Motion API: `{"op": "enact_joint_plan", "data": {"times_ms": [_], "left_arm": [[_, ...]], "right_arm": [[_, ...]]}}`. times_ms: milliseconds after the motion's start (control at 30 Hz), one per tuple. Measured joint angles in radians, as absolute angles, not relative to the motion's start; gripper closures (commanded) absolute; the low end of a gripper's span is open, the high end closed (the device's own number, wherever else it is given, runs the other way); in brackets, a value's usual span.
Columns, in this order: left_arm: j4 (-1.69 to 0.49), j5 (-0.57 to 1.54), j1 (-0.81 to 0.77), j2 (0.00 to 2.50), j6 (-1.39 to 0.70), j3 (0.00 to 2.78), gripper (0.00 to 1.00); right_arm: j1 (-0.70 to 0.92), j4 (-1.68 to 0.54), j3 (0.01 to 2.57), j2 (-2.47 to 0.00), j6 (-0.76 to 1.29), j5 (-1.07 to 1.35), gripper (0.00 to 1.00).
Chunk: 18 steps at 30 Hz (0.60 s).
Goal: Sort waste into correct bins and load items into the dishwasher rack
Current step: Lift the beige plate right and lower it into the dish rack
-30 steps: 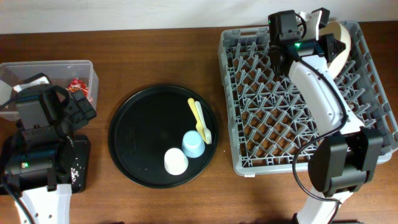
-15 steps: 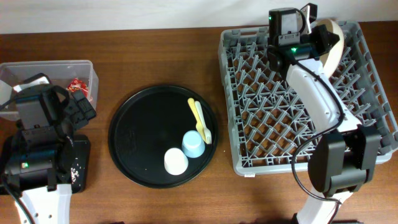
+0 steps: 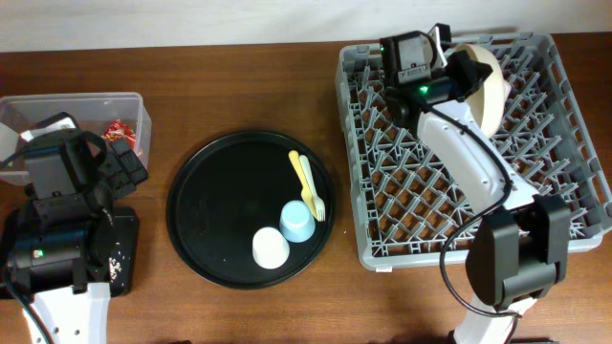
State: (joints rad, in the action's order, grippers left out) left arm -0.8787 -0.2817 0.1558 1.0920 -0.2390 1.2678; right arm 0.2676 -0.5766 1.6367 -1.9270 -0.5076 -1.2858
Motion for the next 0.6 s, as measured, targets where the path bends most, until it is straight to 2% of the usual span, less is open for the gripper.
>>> {"op": "enact_joint_plan", "data": {"times_ms": [67, 200, 267, 300, 333, 367, 433, 500, 600], "left_arm": [[-0.879, -0.282, 0.156, 1.092, -0.239, 1.268, 0.00], [-0.879, -0.282, 0.156, 1.092, -0.239, 1.268, 0.01], [-0.879, -0.282, 0.156, 1.092, -0.239, 1.268, 0.00], [-0.879, -0.282, 0.156, 1.092, -0.239, 1.268, 0.01], [-0.879, -0.282, 0.156, 1.092, -0.239, 1.268, 0.01], [-0.878, -0.282, 0.156, 1.092, -0.239, 1.268, 0.01], [-0.879, -0.282, 0.156, 1.092, -0.239, 1.268, 0.01], [-0.879, -0.282, 0.156, 1.092, -0.239, 1.268, 0.00], [-0.879, -0.282, 0.156, 1.092, -0.239, 1.268, 0.01]], "right_arm": [[0.299, -0.570, 1.628, -1.927, -0.504, -1.284, 0.94], [0.382, -0.570, 1.617, -1.929, -0.501, -1.251, 0.74], [0.435, -0.569, 1.617, -1.931, -0.498, -1.223, 0.58], [0.459, -0.570, 1.617, -1.931, -0.500, -1.211, 0.43], [0.471, -0.570, 1.617, -1.931, -0.492, -1.208, 0.22], [0.480, -0.569, 1.616, -1.931, -0.491, -1.203, 0.14], [0.492, -0.571, 1.615, -1.931, -0.475, -1.198, 0.09], [0.500, -0.571, 1.613, -1.931, -0.458, -1.195, 0.09], [0.528, -0.612, 1.613, -1.929, -0.391, -1.167, 0.01]]}}
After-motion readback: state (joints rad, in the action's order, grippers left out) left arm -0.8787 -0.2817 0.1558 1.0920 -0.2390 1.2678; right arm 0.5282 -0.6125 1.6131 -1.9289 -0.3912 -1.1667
